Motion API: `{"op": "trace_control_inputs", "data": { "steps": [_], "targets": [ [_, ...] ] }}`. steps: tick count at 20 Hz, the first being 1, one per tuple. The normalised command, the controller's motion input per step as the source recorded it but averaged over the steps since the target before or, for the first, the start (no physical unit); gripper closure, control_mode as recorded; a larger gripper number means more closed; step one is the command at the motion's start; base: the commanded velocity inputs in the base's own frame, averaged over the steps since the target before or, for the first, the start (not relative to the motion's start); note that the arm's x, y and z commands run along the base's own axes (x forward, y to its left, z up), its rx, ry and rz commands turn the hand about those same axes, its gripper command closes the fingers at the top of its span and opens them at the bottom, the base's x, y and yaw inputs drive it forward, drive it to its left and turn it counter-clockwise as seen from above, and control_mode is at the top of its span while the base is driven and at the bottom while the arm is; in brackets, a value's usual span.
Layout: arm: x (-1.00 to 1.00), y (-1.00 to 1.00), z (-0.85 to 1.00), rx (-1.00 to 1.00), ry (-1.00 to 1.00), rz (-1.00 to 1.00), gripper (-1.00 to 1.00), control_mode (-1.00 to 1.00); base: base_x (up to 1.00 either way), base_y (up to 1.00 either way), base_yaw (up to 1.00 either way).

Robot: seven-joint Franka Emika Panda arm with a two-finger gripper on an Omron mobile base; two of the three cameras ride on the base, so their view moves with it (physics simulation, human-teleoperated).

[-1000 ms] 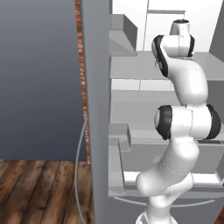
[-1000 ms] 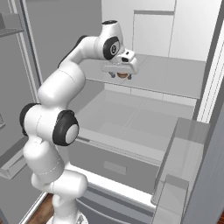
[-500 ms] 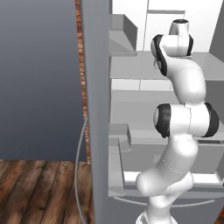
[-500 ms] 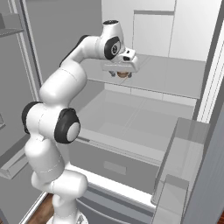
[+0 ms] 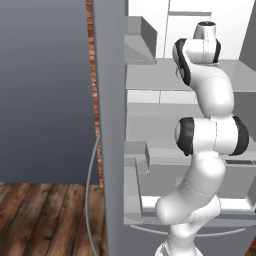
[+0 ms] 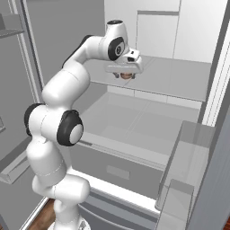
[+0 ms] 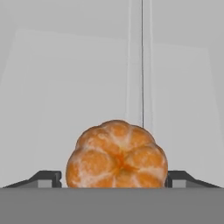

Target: Pick the tangerine and mango from the fridge and place them inside the tupperware on the counter.

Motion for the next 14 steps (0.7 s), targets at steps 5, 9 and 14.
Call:
{"op": "trace_control_inputs", "data": {
  "steps": [5,9,14],
  "targets": [
    [0.00,0.00,-0.08,0.00,-0.01,0.00,1.00,-1.00,0.00,0.00,0.00],
    [-0.19,0.00,0.00,0.00,-0.22,0.00,1.00,-1.00,0.00,0.00,0.00],
    [-0.70,0.00,0.02,0.00,-0.29,0.00,1.00,-1.00,0.00,0.00,0.00]
  ]
}}
